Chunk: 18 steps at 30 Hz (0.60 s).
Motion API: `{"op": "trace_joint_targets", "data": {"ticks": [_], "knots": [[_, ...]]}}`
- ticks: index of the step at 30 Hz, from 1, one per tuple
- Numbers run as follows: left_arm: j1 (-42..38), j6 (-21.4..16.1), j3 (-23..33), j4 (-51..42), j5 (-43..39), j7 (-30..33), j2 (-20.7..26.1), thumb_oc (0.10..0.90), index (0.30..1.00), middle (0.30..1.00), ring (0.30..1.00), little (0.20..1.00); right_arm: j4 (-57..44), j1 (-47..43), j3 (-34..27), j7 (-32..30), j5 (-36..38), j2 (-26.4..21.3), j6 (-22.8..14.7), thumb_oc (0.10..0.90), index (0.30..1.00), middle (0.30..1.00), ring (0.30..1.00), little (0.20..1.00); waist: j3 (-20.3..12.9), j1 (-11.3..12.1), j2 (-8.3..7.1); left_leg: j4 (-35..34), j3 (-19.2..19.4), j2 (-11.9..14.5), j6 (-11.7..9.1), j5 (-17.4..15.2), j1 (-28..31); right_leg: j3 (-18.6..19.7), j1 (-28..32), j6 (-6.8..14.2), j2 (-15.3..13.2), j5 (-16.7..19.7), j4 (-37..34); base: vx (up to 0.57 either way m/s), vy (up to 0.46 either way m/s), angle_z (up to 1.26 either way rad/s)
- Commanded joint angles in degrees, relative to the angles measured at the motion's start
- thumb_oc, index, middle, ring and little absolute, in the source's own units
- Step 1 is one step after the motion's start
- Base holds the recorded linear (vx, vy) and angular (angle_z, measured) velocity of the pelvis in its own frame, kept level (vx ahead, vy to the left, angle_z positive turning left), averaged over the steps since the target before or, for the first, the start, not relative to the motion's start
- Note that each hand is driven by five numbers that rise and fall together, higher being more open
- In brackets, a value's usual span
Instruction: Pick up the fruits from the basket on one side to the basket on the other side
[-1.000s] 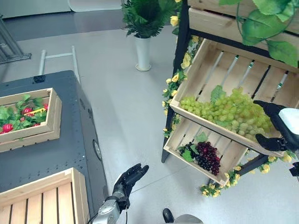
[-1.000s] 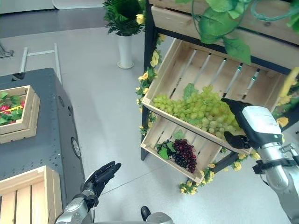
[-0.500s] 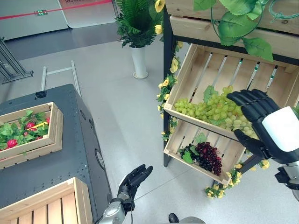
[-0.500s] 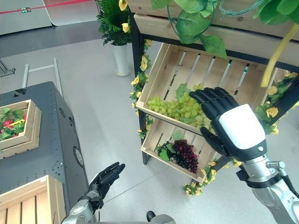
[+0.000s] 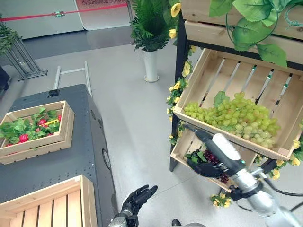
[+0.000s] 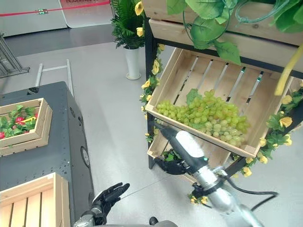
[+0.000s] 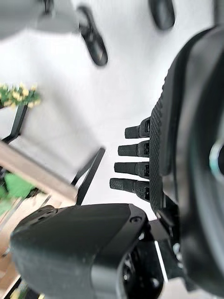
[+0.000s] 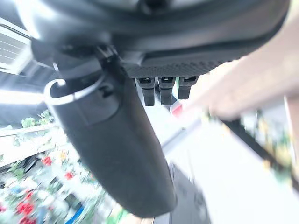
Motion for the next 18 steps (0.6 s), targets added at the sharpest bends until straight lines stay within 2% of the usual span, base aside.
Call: {"op": "trace_joint_targets", "data": {"ticks": [1, 5, 9, 13, 14, 18], "knots": [[-4.4, -0.9, 0.3, 2.6, 1.6, 0.0, 0.7, 0.800, 0.900, 0.900, 0.900, 0.900, 0.2, -9.9, 0.4, -1.4, 3.9, 4.0, -1.1, 0.800, 0.900, 0.900, 0.900, 0.900, 0.6, 2.8, -1.44, 0.6, -2.3, -2.8, 1.5, -6.5, 1.6, -3.0, 1.1, 0.8, 1.2, -0.3, 0.1, -0.01, -0.073, 0.14], [-4.3, -0.9, 0.3, 4.3, 3.6, -1.0, 0.8, 0.800, 0.900, 0.900, 0.900, 0.900, 4.6, -12.8, 4.8, -0.1, 8.3, 5.5, 2.4, 0.800, 0.900, 0.900, 0.900, 0.900, 0.6, 4.4, -1.49, 0.6, -3.5, -2.8, 1.3, -6.2, 1.4, -4.6, 1.6, 0.4, 1.0, -0.8, 0.1, 0.00, -0.066, 0.23], [-4.4, -1.3, -0.1, 4.5, 4.1, -1.9, 1.1, 0.800, 0.900, 0.900, 0.900, 0.900, 8.7, -13.8, 7.9, 1.5, 10.2, 6.8, 3.7, 0.800, 0.900, 0.900, 0.900, 0.900, 0.7, 5.2, -1.34, 0.6, -4.4, -2.8, 1.3, -6.0, 1.3, -5.6, 1.9, 0.1, 0.8, -1.1, 0.1, -0.01, -0.034, 0.14], [-5.3, 2.0, -1.2, 5.6, 11.9, 0.1, 1.8, 0.800, 0.900, 0.900, 0.900, 0.900, 15.9, -14.5, 11.1, 2.9, 11.8, 8.6, 4.1, 0.800, 0.900, 0.900, 0.900, 0.900, 0.7, 6.2, -1.30, 0.6, -5.3, -3.0, 1.2, -5.8, 1.6, -7.2, 2.7, 0.0, 0.4, -1.4, 0.1, 0.00, -0.029, 0.13], [-5.9, 3.1, -2.5, 6.5, 15.6, 0.3, 2.1, 0.800, 0.900, 0.900, 0.900, 0.900, 18.5, -15.1, 12.3, 3.1, 11.2, 9.2, 5.6, 0.800, 0.900, 0.900, 0.900, 0.900, 0.6, 6.5, -1.20, 0.6, -5.6, -3.0, 1.1, -5.7, 1.5, -7.8, 2.8, 0.0, 0.2, -1.5, 0.1, 0.00, -0.016, 0.08], [-6.9, 5.7, -4.9, 7.5, 19.8, 0.0, 2.7, 0.800, 0.900, 0.900, 0.900, 0.900, 25.9, -15.8, 14.8, 3.4, 11.6, 10.8, 7.2, 0.800, 0.900, 0.900, 0.900, 0.900, 0.4, 7.0, -1.09, 0.6, -6.4, -3.1, 1.1, -5.6, 1.5, -8.5, 3.1, -0.1, 0.1, -1.7, 0.1, 0.00, -0.027, 0.12]]}}
